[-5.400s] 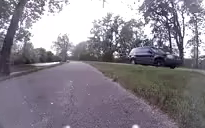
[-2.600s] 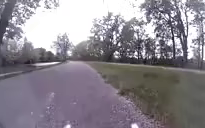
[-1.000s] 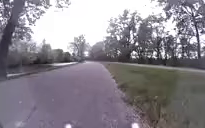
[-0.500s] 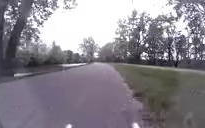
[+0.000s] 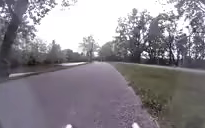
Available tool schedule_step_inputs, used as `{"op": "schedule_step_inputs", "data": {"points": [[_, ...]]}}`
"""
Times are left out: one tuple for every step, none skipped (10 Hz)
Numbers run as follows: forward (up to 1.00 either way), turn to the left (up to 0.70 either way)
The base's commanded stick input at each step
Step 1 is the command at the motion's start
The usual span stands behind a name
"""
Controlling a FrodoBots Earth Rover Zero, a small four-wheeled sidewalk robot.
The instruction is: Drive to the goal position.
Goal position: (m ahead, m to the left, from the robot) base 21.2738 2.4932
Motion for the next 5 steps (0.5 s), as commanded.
{"op": "schedule_step_inputs", "data": {"points": [[1.00,-0.06],[1.00,0.00],[1.00,0.00],[1.00,0.00],[1.00,0.00]]}}
